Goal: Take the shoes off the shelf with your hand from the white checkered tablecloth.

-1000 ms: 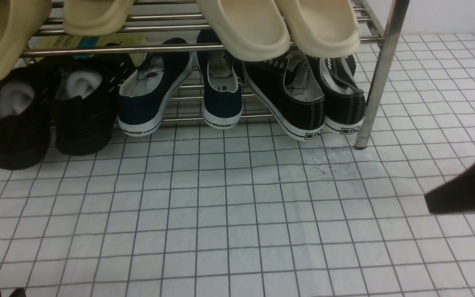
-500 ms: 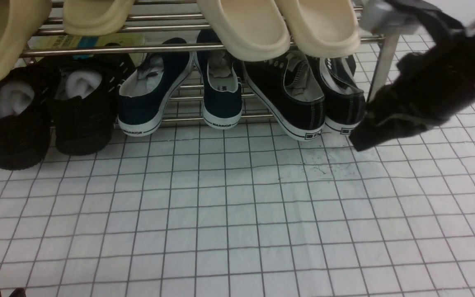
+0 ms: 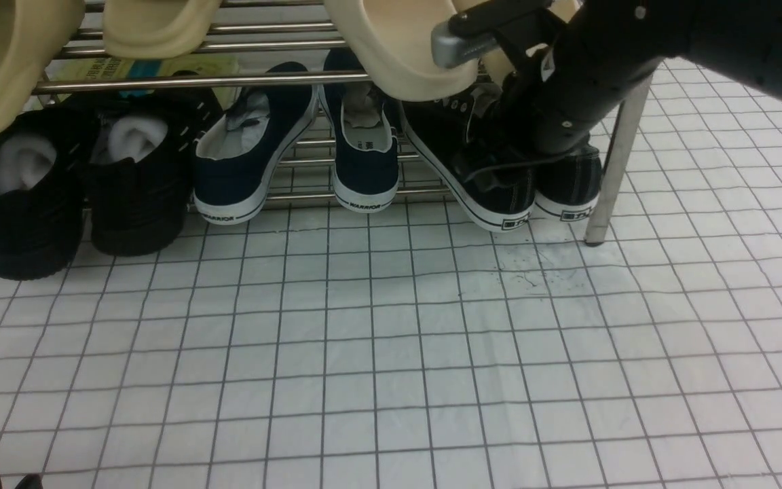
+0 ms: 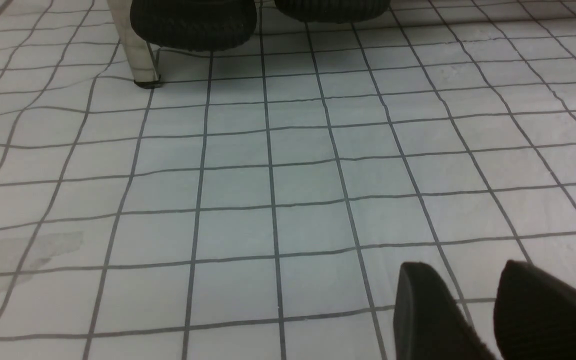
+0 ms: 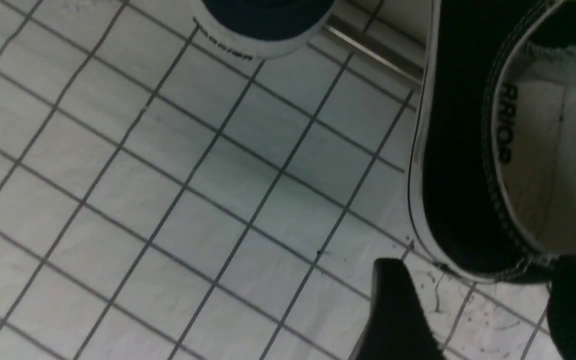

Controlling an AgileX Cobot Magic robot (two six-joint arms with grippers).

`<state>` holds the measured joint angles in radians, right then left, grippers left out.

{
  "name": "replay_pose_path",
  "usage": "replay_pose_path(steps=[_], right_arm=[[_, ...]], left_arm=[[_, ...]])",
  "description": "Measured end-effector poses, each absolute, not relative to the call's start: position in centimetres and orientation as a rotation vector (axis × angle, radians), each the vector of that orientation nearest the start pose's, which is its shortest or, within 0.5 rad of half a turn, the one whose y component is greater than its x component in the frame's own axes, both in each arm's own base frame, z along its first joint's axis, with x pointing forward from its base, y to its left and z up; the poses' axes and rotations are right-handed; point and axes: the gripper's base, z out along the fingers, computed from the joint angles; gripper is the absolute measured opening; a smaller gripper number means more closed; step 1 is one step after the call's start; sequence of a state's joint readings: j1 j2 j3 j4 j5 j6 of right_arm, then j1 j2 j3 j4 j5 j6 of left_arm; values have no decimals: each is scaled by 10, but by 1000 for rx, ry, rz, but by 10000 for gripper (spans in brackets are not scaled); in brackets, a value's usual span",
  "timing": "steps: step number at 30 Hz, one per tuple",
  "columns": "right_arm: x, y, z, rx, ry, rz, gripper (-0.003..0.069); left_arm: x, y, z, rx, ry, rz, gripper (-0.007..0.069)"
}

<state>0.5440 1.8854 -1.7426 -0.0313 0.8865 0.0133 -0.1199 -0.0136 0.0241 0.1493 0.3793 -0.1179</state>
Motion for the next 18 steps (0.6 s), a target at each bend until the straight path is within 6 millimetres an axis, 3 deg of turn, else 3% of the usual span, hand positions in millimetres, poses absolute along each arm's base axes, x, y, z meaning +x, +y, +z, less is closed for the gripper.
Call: replay_pose_path(steps=[3,9,18], right_arm=[[377,223,308,-683,2381,161,474],[389,227,296,-702,2324,116,483],[403,234,266,-734,2324,80,412]], left_arm=[[52,-1,172,94,1867,-17,240],[52,-1,172,94,1867,-17,240],[52,-1,172,94,1867,-17,240]])
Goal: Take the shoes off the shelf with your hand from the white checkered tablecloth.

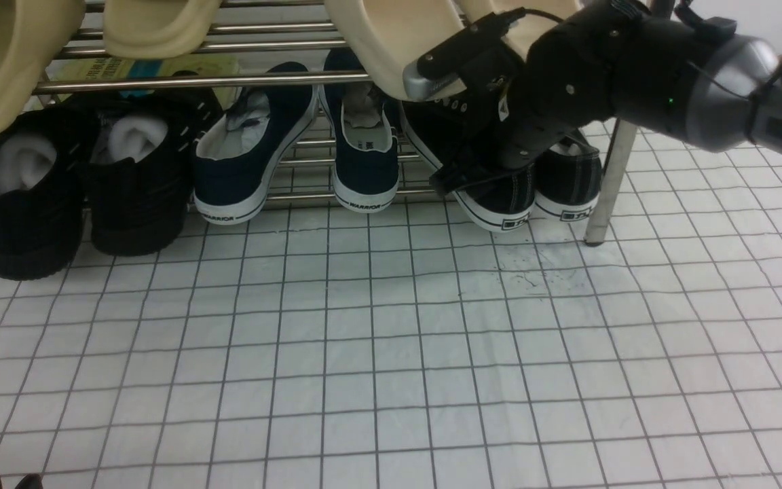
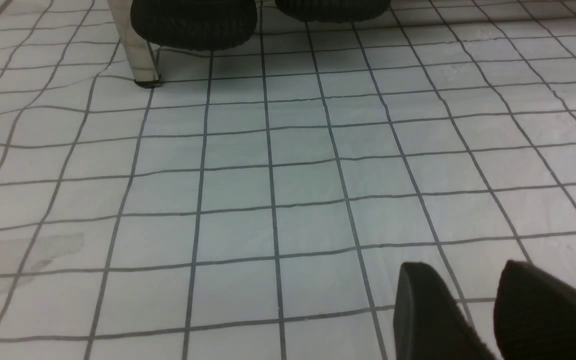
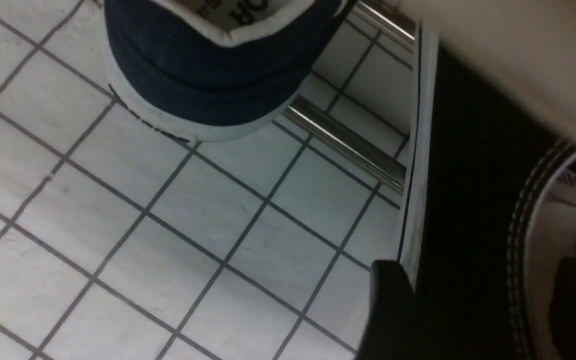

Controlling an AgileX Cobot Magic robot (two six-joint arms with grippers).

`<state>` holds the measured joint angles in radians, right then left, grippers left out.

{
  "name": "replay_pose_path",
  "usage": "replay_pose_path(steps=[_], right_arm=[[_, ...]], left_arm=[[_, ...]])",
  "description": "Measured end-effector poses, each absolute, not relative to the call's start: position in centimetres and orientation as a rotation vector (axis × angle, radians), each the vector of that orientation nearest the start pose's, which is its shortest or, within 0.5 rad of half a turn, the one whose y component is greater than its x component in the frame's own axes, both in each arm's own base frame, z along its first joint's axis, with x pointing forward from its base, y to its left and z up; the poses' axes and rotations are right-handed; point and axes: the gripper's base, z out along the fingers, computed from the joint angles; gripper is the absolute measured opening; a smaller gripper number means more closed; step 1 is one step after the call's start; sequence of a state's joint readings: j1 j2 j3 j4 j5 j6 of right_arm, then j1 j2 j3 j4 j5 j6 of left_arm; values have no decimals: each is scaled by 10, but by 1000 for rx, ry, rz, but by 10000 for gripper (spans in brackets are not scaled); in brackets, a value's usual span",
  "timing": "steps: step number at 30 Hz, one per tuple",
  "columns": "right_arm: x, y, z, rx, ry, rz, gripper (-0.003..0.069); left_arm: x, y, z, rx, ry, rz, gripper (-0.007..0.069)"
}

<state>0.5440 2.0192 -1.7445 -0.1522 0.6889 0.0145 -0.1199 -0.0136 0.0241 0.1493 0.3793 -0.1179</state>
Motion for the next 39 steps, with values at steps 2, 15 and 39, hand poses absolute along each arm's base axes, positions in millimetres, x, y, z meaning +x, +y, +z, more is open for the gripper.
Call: replay_pose_path(steps=[2,15,39], right_arm=[[405,234,264,-741,2324,70,375],[403,232,268,-749,2333,46,1],[345,203,360,-667,2362,160,3]], left_arm=[[52,-1,172,94,1867,-17,240],[52,-1,172,94,1867,-17,240],[52,-1,172,94,1867,-17,240]])
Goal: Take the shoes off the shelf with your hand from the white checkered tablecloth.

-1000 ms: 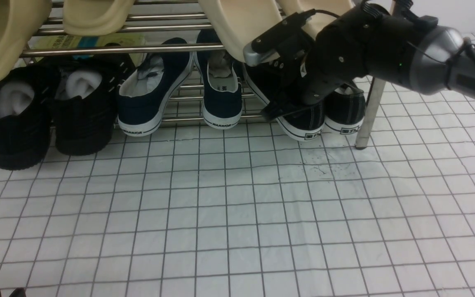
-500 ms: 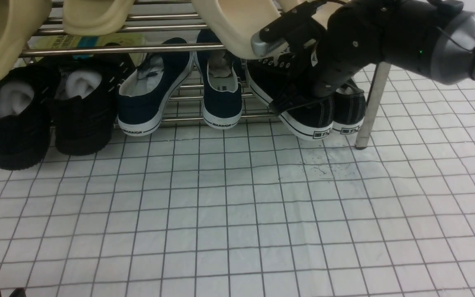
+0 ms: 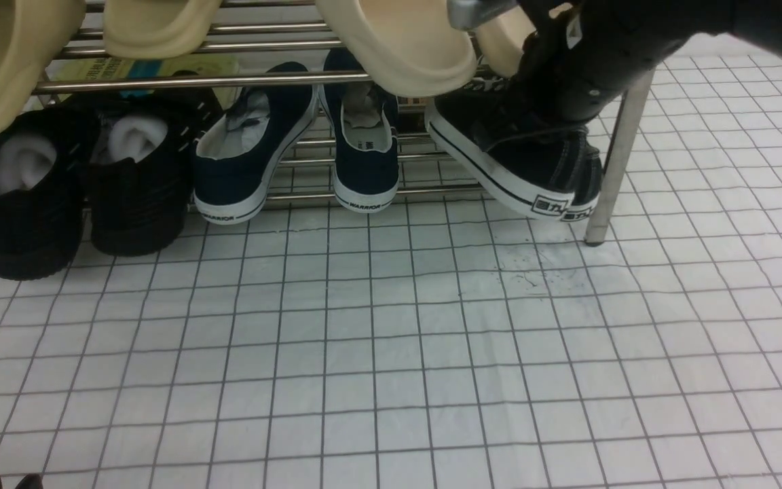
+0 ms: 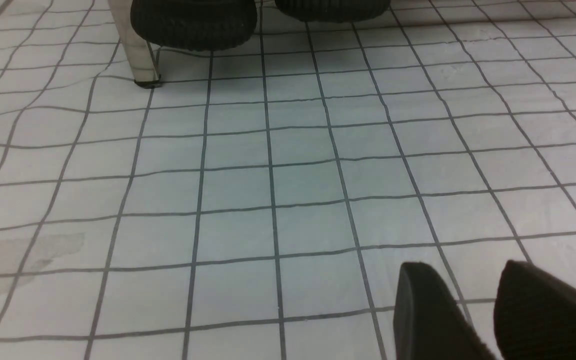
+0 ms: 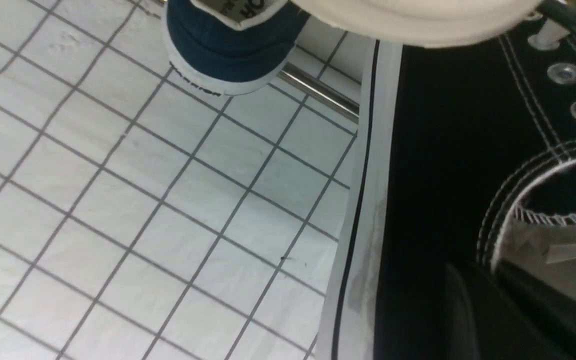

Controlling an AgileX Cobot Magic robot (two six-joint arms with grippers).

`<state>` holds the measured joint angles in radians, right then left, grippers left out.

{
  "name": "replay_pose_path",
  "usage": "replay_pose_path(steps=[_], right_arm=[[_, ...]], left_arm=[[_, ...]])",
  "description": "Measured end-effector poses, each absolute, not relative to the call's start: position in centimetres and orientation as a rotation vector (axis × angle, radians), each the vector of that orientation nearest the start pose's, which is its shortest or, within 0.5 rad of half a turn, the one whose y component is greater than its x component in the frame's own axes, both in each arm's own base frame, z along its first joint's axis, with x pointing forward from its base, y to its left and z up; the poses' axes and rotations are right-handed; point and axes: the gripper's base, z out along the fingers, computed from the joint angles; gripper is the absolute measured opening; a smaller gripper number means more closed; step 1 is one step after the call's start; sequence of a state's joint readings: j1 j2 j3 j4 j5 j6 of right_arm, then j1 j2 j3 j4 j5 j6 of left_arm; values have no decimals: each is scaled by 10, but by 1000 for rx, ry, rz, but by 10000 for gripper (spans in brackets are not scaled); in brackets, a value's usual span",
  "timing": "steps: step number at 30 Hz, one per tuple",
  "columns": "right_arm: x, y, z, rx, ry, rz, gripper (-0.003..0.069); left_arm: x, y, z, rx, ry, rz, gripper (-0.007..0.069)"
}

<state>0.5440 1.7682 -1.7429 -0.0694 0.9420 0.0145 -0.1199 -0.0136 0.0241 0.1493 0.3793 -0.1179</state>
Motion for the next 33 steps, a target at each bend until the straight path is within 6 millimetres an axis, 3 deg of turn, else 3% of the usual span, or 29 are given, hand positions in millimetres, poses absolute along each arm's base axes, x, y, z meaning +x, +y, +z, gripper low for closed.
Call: replay_pose_path(steps=[7,14,23,27,33], right_arm=[[312,187,388,-669,2435,206,4],[292,182,393,-766,2534,238,6],[280,182,397,-773,2543,328,7],[255,183,402,-762,2551,398,7],[209,198,379,-768,2665,410,8]], left_arm=[[52,-1,172,94,1867,-17,240],[52,-1,172,94,1867,-17,240],[52,-1,172,94,1867,-17,240],[52,-1,172,94,1867,-17,240],[52,-1,172,94,1867,-17,240]])
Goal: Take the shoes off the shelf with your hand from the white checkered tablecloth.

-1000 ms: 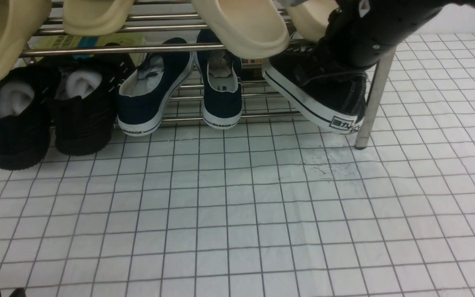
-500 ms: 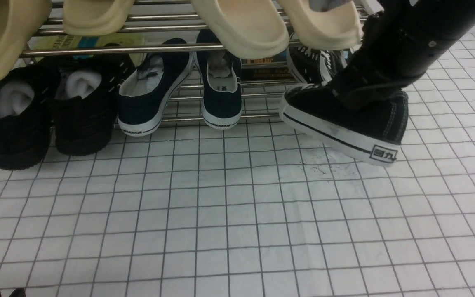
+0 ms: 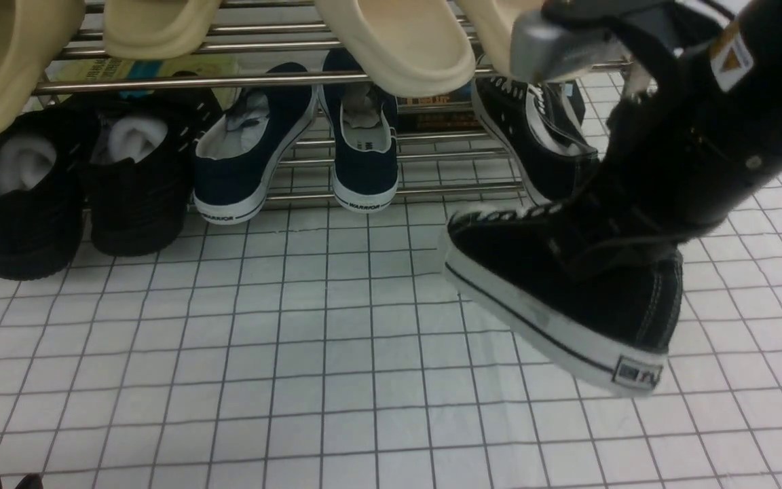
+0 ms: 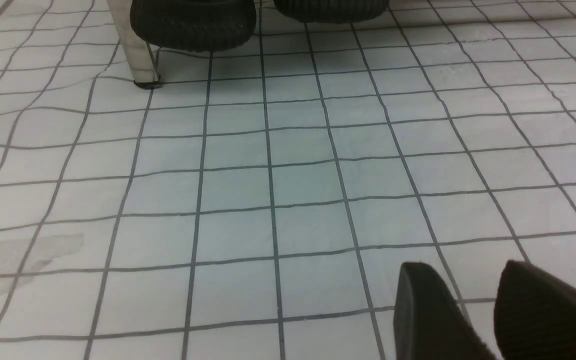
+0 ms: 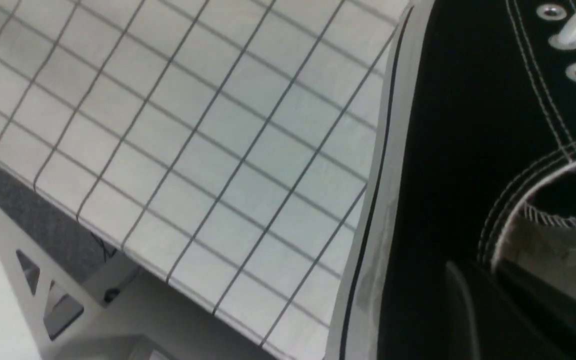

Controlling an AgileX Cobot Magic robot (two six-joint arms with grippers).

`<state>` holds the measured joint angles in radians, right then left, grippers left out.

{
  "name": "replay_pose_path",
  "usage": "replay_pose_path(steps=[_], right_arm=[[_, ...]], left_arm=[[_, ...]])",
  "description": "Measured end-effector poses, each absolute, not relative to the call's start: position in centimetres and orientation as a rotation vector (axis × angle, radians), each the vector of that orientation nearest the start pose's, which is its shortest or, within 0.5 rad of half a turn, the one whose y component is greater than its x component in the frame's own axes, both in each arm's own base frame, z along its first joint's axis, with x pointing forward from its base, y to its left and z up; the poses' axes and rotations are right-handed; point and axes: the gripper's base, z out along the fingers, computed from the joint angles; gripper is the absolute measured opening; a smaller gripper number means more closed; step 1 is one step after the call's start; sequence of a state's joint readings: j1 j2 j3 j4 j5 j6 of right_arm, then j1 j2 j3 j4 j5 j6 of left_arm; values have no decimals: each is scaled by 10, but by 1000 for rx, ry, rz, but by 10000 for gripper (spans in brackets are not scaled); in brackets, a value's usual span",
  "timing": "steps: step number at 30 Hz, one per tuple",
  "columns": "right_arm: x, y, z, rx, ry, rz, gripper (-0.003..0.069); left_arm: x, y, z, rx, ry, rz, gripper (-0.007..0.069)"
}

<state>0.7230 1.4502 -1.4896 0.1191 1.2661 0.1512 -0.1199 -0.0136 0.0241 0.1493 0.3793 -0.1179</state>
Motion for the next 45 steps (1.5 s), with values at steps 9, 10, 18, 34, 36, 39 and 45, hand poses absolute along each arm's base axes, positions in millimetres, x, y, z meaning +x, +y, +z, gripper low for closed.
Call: replay_pose_path(steps=[9,10,18,34,36,39,45], right_arm=[[205,241,333,-555,2612,192,10],[209,244,331,-533,2587,180,10],[239,268,297,-487,2481,65,13],[249,298,250,-317,2535,126,27],[249,297,250,-324,2524,113,39],[256,294,251,-338,2490,87,60],[258,291,251,-309,2509,88,150]], left_arm=[[52,-1,172,94,1867,-17,240],[52,-1,172,94,1867,-17,240],[52,-1,172,94,1867,-17,240],[52,-1,172,94,1867,-17,240],[52,-1,172,94,1867,-17,240],[52,-1,172,94,1867,-17,240],[52,-1,172,94,1867,-17,240]])
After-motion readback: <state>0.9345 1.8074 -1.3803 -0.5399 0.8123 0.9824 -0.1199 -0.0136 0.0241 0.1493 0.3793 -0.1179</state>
